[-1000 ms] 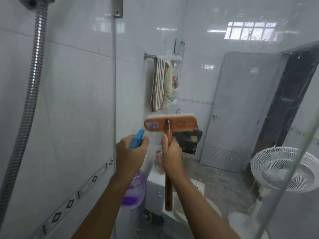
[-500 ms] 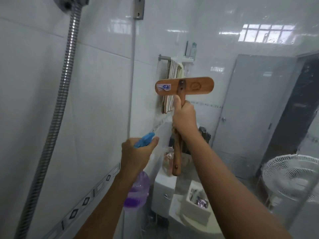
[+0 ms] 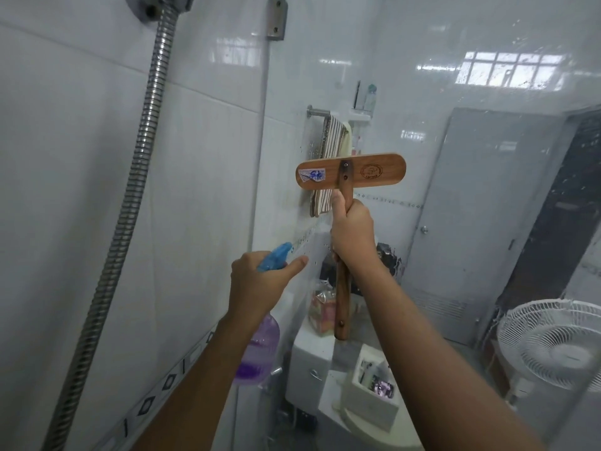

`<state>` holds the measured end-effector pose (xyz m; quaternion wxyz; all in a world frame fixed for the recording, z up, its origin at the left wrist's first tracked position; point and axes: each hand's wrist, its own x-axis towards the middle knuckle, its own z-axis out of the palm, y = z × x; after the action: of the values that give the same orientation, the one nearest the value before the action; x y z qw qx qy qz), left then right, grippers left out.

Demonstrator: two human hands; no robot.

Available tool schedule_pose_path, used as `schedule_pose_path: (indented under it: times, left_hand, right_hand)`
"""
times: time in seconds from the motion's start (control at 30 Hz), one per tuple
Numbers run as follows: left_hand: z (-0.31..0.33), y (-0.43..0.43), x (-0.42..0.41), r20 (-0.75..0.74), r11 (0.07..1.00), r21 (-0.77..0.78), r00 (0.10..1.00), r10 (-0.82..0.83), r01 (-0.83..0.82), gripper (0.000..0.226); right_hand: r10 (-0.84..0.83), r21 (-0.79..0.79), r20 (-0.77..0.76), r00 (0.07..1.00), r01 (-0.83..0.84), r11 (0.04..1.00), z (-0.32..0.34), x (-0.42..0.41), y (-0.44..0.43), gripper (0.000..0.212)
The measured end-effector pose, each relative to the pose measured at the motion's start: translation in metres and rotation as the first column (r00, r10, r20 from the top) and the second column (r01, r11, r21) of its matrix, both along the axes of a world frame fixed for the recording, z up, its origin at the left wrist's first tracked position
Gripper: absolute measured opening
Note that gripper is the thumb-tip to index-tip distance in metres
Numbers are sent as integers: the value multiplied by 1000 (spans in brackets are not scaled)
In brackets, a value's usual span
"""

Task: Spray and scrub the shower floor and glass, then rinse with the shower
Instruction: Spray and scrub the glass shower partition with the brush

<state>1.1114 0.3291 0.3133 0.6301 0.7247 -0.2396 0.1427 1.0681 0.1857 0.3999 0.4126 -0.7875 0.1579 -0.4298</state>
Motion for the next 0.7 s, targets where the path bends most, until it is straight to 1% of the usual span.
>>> schedule_pose_path:
  times: [0.1, 0.23, 0.33, 0.43, 0.53, 0.6, 0.7]
  left_hand:
    - [-1, 0, -1, -7, 1000, 9, 1000, 4, -4, 44]
    - [-4, 2, 4, 72, 999, 18, 997, 29, -30, 47]
    - [-6, 1, 11, 32, 997, 57, 998, -46, 44, 56]
    - [-9, -1, 11, -1, 998, 54, 999, -36, 36, 62]
    - [-9, 3, 15, 72, 999, -3, 997, 32, -32, 57]
    - [-9, 10, 19, 104, 995, -64, 991, 89, -83, 48]
    - [-7, 23, 21, 123, 981, -120, 979, 164, -150, 33]
  right_hand:
    - [2, -6, -11, 1000, -2, 1000, -1, 2, 1, 45]
    - [3, -5, 0, 1000, -3, 1000, -3, 6, 1, 45]
    - [25, 9, 20, 999, -26, 1000, -2, 8, 4, 42]
    - [53, 25, 35, 998, -54, 998, 0, 11, 8, 41]
    - [60, 16, 38, 997, -60, 998, 5, 18, 13, 40]
    - [65, -3, 32, 997, -65, 998, 3, 24, 18, 39]
    - [86, -33, 55, 995, -84, 996, -27, 30, 28, 36]
